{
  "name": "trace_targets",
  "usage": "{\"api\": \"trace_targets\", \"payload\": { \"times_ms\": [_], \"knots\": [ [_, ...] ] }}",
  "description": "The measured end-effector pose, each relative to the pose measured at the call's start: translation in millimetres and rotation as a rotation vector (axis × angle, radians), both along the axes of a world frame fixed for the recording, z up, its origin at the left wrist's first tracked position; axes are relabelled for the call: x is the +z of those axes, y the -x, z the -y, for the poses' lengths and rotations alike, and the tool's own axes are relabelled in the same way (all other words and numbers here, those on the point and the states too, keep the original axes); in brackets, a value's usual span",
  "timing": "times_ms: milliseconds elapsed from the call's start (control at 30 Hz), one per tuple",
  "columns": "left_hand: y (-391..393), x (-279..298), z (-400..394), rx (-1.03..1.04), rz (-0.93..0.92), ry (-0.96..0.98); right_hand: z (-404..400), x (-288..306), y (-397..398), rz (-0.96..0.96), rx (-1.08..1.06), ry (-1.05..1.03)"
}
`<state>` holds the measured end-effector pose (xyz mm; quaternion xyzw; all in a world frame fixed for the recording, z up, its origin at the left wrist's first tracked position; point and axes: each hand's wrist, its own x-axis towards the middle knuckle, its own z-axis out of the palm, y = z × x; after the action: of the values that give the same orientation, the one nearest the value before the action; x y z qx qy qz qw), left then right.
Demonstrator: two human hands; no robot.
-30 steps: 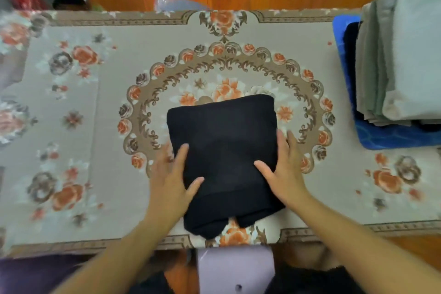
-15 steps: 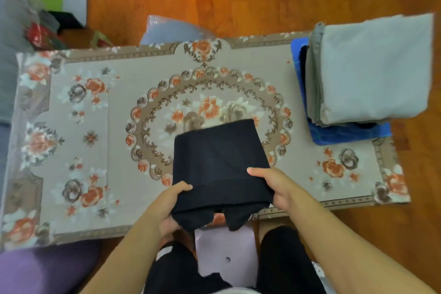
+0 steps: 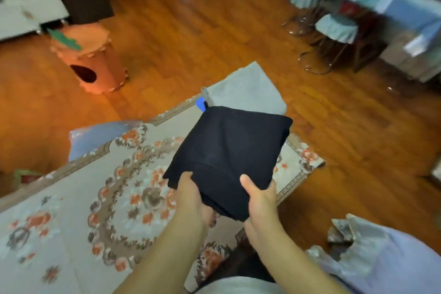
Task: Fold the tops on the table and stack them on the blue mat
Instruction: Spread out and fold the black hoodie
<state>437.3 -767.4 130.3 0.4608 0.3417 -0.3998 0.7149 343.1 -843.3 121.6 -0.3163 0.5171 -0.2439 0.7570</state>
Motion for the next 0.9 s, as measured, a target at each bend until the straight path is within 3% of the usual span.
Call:
{"api": "trace_targets", "payload": {
  "times_ms": [167,300,433,533,767,900],
  "knots": [
    [-6.1,0.4,54.4,-0.057,0.455,-0.410,9.2,5.1,-2.3,-0.019,-0.073,-0.071],
    [-30.0,-2.5,105.9,-0.174,0.699,-0.495,47.5,-6.7,-2.7,0.031,0.010,-0.260],
    [-40.8,-2.5,151.5,0.036,0.628,-0.472,126.2,-4.1,4.8,0.108,0.157,-0.585],
    [-44.0,17.6,182.7,0.156,0.626,-0.498,205.2,-3.3,5.2,0.158,0.182,-0.689],
    [-60.1,55.6,246.4,0.259,0.807,-0.520,299.6,28.6,-64.7,0.194,0.394,-0.583],
    [-46.8,40.6,279.4,0.283,0.730,-0.559,341.9,30.0,-74.6,0.249,0.421,-0.497]
  ]
}}
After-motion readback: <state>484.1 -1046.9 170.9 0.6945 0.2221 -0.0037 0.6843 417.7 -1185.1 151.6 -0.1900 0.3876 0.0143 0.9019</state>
